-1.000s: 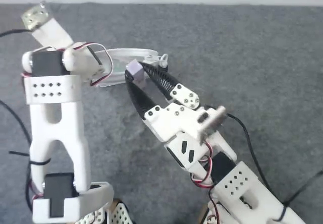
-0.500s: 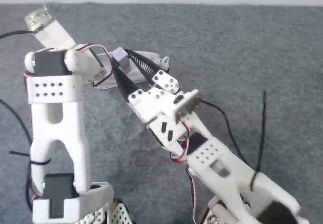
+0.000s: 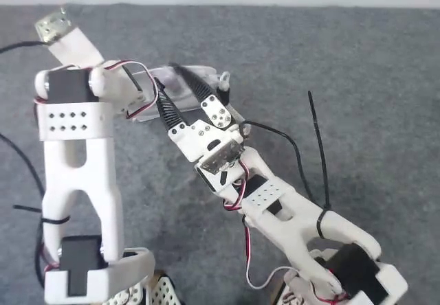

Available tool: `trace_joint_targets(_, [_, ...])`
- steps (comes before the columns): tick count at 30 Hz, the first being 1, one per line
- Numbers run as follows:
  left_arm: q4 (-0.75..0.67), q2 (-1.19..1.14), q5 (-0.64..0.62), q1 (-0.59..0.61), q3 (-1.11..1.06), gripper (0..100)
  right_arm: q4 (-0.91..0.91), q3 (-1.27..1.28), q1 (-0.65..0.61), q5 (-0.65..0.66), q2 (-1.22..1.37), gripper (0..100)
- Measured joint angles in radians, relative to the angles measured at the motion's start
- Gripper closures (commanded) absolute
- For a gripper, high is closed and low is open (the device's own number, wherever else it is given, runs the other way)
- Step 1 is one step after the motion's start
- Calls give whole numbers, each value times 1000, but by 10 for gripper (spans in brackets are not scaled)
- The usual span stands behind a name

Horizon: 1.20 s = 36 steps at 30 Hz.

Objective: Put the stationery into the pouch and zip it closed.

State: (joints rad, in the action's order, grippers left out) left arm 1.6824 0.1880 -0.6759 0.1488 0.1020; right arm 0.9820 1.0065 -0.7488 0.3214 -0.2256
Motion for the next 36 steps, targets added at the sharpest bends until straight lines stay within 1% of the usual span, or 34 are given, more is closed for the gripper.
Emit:
trace_joint_targets(4, [0,0,0,-3,0,988,2,48,-8,68,-37,868])
trace_joint_targets(8, [0,0,0,-2,0,988,-3,121,-8,80,-110,868])
trace_joint_targets(14, [0,0,0,49,0,988,-17,198,-8,81,-189,867])
trace_joint_targets(20, [-2,0,0,95,0,988,-227,187,-9,81,-273,864])
trace_joint_targets(23, [-2,0,0,114,0,988,-299,173,-26,77,-296,864])
trace_joint_targets(26, [-15,0,0,143,0,988,-393,173,-54,34,-338,864])
trace_joint_targets(31, [-28,0,0,206,-2,988,-614,141,-80,-2,-416,864])
trace_joint_targets(36, [-28,0,0,221,-2,988,-845,63,-87,-78,-471,864])
